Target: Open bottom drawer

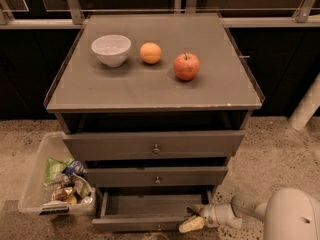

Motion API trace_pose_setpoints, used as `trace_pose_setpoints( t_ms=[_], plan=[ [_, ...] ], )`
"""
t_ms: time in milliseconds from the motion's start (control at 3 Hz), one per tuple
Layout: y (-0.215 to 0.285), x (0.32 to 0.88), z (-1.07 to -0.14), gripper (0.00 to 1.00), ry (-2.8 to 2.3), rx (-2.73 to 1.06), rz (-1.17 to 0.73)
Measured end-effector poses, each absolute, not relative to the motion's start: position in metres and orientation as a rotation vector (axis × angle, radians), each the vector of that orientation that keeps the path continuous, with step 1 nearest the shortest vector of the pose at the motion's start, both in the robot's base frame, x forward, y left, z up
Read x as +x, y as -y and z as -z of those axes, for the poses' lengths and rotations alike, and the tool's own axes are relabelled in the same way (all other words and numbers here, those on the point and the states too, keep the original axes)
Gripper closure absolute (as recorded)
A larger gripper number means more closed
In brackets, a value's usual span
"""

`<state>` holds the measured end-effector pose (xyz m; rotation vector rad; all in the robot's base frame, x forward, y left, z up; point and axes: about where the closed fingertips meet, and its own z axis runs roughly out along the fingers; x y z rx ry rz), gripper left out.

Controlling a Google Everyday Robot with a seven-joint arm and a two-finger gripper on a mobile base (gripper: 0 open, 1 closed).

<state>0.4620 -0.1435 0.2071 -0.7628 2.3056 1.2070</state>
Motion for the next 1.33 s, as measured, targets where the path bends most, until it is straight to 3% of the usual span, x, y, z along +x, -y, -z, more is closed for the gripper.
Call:
trace_pose_setpoints(
  t_ms=[333, 1333],
  plan=[
    [0.1511, 0.4421, -0.2105, 0.0, -2.365, -0.696, -1.22],
    [0.1466, 0.4494, -0.2202, 0.0, -2.329, -0.738, -1.202]
  ],
)
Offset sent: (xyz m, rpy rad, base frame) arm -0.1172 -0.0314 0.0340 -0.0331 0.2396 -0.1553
